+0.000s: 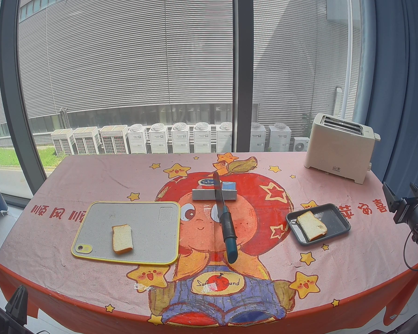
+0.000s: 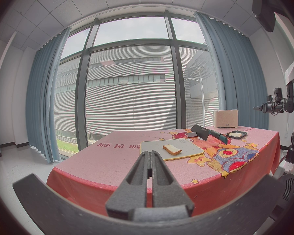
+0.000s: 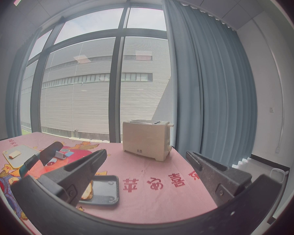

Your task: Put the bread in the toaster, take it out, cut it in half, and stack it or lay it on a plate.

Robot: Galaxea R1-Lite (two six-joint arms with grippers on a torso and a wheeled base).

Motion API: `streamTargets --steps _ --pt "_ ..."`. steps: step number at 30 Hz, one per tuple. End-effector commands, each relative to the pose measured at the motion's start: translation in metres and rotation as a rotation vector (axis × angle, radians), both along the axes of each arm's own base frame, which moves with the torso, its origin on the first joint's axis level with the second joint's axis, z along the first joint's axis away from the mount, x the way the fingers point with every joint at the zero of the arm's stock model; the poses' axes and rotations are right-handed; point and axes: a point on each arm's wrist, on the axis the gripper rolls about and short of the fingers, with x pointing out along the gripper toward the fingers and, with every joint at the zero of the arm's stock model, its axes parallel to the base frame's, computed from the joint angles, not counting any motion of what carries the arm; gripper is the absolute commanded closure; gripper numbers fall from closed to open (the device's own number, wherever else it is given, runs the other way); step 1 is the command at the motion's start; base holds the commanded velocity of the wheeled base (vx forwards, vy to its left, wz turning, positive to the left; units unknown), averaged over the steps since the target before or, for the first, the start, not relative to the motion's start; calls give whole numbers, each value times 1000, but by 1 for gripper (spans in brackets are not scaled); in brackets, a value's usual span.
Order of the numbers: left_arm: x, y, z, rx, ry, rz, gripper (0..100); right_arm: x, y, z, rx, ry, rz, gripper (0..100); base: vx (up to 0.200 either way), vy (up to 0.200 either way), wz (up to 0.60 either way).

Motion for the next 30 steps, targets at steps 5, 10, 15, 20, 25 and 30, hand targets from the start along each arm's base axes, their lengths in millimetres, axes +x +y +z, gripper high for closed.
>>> streamTargets --steps 5,10,15,20,25,30 --pt "0 0 -5 0 -1 0 100 -47 7 16 -21 -35 60 0 0 0 0" --pt "0 0 -5 0 0 0 100 -63 9 13 -17 -2 120 0 0 0 0" --pt "0 0 -5 0 0 0 100 -78 10 10 -14 21 126 0 0 0 0" --pt "0 0 -5 0 0 0 100 -97 11 6 -13 42 130 0 0 0 0" --pt "0 0 -5 0 0 0 100 -119 13 -4 -15 70 162 0 0 0 0" --pt "0 0 -5 0 0 0 100 -142 14 -12 -16 82 202 0 0 0 0"
